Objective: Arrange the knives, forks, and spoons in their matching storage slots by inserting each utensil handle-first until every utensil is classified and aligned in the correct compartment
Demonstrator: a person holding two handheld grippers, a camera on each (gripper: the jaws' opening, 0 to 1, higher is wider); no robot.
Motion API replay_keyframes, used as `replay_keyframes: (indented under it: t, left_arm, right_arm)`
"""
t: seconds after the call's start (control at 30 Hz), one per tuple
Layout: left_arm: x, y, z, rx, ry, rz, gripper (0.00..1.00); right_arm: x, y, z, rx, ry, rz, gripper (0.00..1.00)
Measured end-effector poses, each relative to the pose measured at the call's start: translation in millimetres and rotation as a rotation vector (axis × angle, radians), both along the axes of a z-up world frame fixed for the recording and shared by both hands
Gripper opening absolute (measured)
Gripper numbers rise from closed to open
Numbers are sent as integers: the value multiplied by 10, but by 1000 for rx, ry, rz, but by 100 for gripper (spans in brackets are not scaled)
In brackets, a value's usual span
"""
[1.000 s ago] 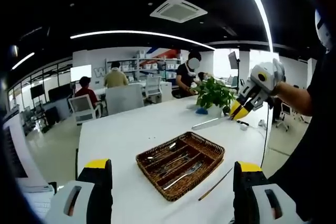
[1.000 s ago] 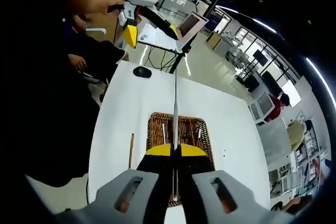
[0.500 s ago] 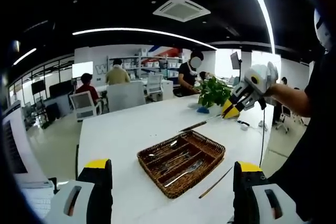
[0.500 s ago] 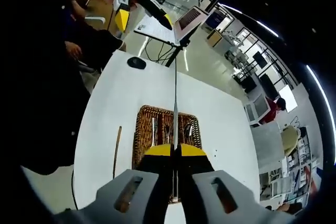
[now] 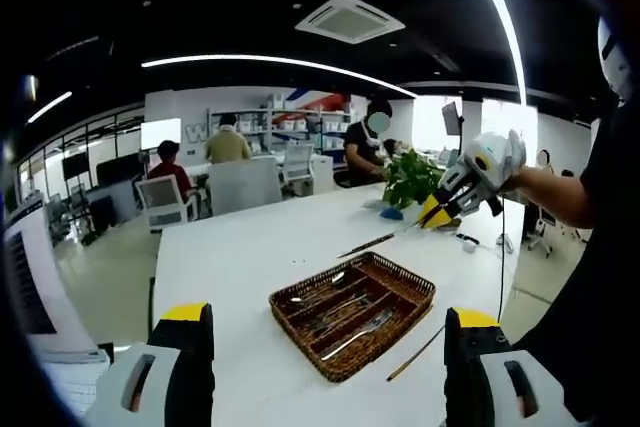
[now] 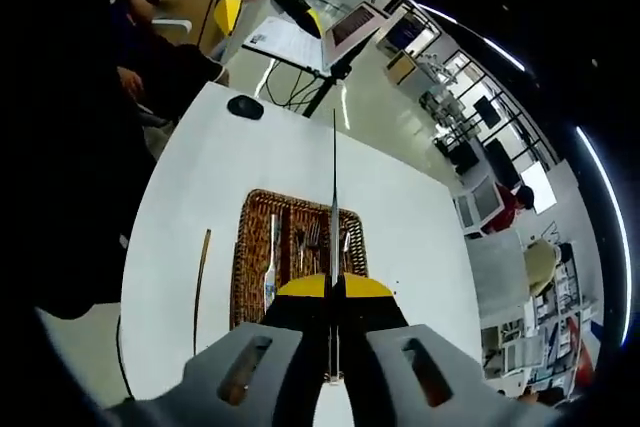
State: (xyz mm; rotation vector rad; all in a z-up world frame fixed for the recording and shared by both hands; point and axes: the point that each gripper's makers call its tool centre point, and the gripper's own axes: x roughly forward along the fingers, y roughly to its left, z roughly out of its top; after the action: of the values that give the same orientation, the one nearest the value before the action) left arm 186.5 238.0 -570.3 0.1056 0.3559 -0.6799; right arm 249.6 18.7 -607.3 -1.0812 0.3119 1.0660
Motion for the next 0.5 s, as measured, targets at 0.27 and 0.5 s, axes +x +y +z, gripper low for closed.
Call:
replay_keyframes:
  t: [0.27, 0.5]
  left_arm:
    - [49, 37, 4, -1, 0, 9, 100]
    - [80, 49, -24, -7, 5, 23, 100]
  right_arm:
    - [49, -9, -83, -12, 3, -5, 0]
    - [78, -31, -194, -18, -4, -17, 0]
